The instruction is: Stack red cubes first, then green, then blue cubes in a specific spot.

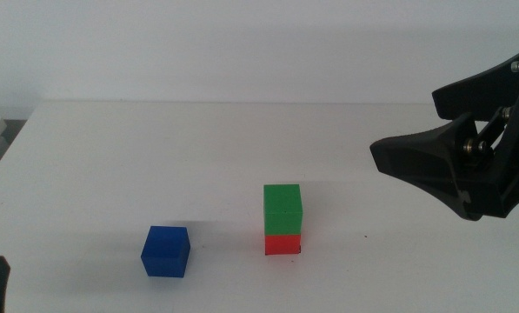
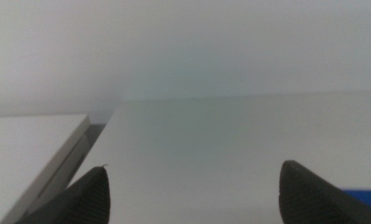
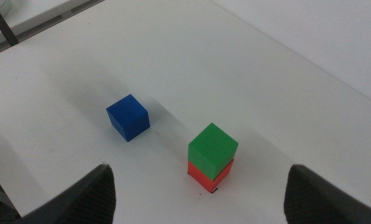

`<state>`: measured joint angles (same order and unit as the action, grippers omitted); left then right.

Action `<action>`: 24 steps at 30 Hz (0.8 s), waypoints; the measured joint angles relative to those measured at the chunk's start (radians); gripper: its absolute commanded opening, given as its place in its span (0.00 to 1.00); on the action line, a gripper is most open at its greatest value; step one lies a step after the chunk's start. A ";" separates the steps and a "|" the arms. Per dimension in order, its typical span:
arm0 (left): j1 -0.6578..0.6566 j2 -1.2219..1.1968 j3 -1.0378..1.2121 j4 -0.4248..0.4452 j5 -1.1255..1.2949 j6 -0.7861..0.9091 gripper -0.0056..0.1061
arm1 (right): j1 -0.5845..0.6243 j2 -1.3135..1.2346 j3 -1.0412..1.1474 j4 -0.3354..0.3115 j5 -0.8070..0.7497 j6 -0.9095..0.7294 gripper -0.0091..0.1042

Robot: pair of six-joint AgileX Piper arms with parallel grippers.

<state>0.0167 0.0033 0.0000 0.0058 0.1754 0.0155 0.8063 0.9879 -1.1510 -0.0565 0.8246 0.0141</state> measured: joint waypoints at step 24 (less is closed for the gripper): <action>-0.178 1.222 -1.281 -0.104 1.044 -0.097 0.87 | 0.000 0.000 0.000 0.008 0.000 0.000 0.90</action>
<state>-0.1610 1.2257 -1.2811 -0.0979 1.2197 -0.0816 0.8063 0.9879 -1.1510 -0.0489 0.8246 0.0141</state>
